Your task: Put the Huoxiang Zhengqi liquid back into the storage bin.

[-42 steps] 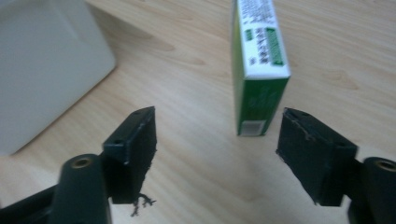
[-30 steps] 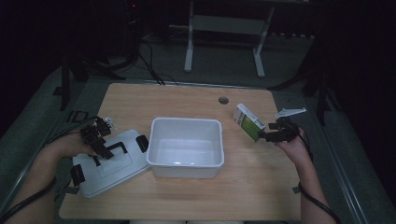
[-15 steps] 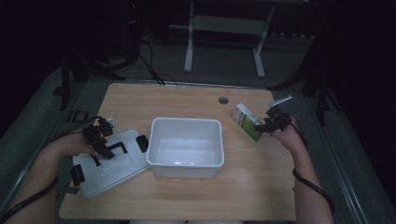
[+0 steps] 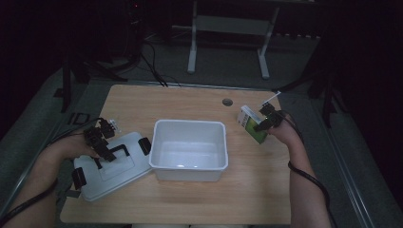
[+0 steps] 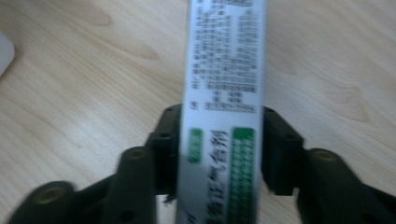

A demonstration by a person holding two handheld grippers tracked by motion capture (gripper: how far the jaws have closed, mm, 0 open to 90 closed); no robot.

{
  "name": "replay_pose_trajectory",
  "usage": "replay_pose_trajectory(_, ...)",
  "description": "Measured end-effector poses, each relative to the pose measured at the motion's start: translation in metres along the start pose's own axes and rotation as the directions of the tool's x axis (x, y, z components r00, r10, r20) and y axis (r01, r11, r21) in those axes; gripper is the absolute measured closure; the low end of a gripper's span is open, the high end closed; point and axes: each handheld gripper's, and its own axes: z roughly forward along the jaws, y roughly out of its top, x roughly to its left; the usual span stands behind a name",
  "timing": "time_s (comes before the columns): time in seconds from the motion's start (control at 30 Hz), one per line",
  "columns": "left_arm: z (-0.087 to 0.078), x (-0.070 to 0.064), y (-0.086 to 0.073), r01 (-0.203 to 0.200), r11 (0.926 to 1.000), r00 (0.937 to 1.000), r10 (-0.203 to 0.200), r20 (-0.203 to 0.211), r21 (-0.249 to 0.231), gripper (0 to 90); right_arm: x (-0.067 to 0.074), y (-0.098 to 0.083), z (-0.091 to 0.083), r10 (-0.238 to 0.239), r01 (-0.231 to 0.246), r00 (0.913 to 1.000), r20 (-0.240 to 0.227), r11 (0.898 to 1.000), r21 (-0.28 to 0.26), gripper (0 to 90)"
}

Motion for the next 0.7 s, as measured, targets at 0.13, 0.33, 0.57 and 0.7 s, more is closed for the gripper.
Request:
replay_pose_trajectory(0.13,0.0,0.0,0.0,-0.001,1.0,1.0,0.001,0.007,-0.006,27.2,0.002,0.006,0.002,-0.017,0.017,0.9998,0.007,0.999,0.05,60.3)
replay_pose_trajectory(0.33,0.001,-0.001,-0.001,0.0,1.0,1.0,0.0,0.005,-0.001,27.2,0.006,0.012,0.003,-0.04,0.038,0.999,0.019,0.993,0.111,62.3)
replay_pose_trajectory(0.57,0.0,0.0,-0.002,0.001,1.0,1.0,-0.001,0.008,-0.003,27.2,0.01,0.012,0.0,-0.089,0.082,0.9951,0.042,0.986,0.143,64.5)
replay_pose_trajectory(0.7,0.0,-0.001,-0.001,-0.01,0.9999,0.9999,0.01,0.005,0.011,27.3,0.013,0.012,-0.006,-0.113,0.103,0.9921,0.055,0.982,0.158,64.8)
